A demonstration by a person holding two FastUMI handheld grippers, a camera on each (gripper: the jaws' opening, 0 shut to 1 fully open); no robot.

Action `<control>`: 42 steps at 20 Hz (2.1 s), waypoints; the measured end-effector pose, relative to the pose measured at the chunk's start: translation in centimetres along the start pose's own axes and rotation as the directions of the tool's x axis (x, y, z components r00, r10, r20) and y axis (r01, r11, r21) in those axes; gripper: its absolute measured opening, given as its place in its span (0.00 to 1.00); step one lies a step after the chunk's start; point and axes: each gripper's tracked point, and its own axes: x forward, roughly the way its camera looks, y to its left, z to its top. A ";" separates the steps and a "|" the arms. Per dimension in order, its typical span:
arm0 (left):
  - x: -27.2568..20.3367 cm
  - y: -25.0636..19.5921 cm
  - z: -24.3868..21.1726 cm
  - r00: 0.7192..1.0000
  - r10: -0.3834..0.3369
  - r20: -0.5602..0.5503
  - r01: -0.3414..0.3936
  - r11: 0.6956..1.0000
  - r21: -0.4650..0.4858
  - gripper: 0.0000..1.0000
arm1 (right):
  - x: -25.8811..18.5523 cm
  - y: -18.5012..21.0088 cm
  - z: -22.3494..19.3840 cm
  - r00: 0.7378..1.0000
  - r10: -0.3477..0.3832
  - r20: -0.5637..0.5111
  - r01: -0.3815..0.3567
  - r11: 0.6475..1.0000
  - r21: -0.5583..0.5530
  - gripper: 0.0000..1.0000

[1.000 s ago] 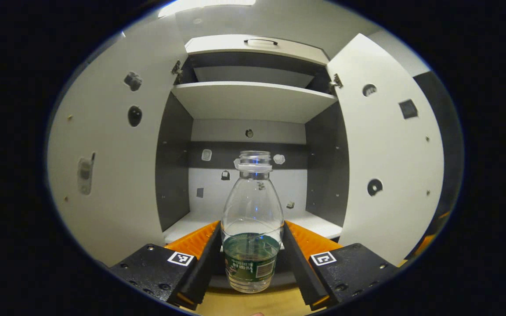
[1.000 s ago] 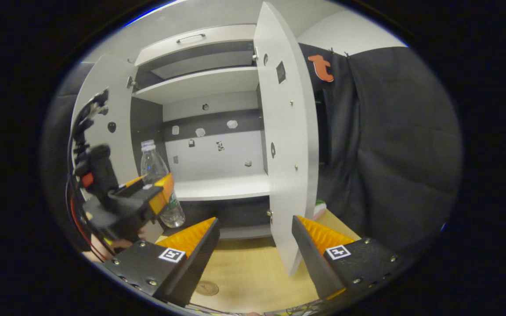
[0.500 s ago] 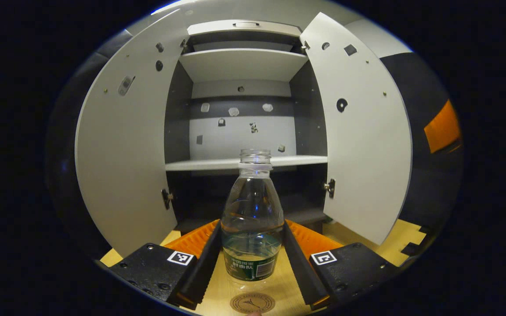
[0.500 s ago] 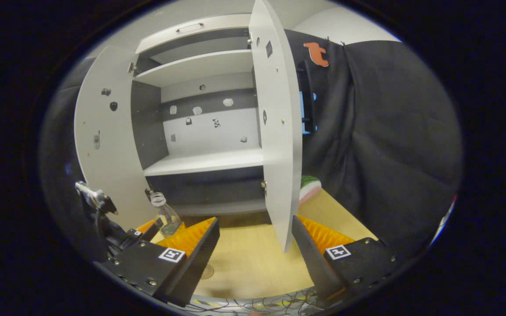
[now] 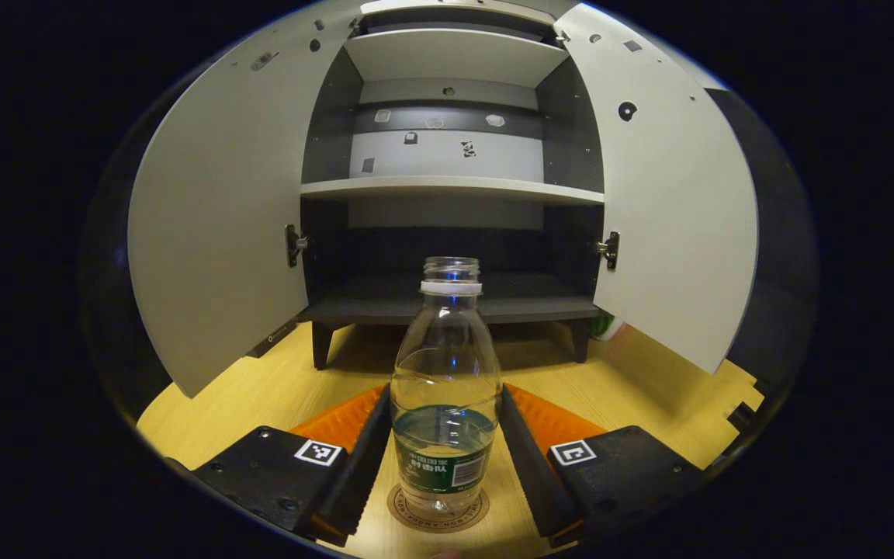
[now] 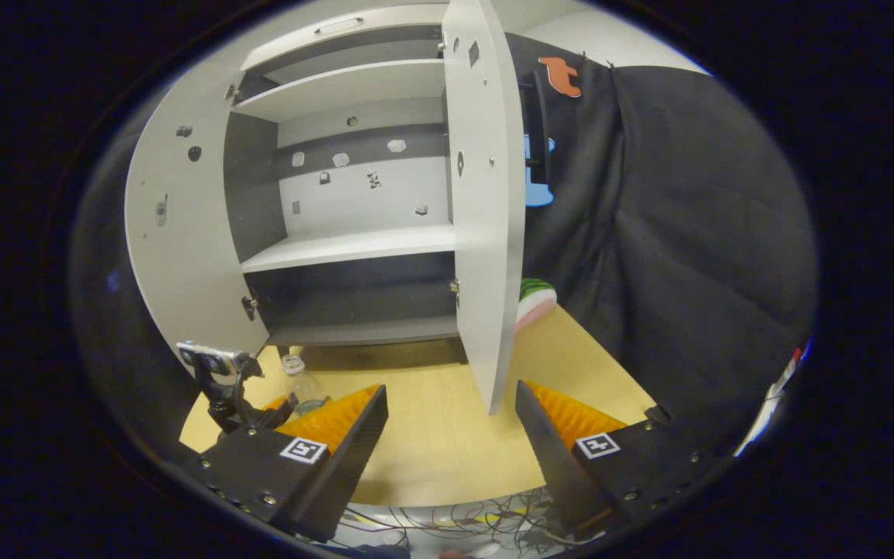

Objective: Grasp the bottle in the cabinet with the left hand and place it on the coaster, then close the right door with the right hand and the left door with the left hand.

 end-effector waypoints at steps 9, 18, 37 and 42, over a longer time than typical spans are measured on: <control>-0.8 -0.1 -1.4 1.000 0.007 -0.019 -0.007 0.999 0.034 0.82 | 0.6 0.9 -1.7 0.998 0.041 -0.046 -0.040 0.999 0.016 0.98; -1.6 0.2 -2.8 0.994 0.014 -0.104 -0.015 1.000 -0.007 0.84 | 1.1 1.5 -2.4 0.996 0.067 -0.060 -0.067 0.998 0.012 1.00; -3.3 -0.3 7.3 0.997 0.007 0.076 -0.012 0.998 0.064 0.88 | 0.6 1.5 -0.2 0.991 0.136 -0.014 -0.136 0.990 0.043 1.00; -4.8 -0.6 13.5 0.988 0.009 0.151 -0.020 0.997 0.075 0.88 | -0.2 0.1 3.3 0.988 0.139 0.071 -0.145 0.986 0.087 1.00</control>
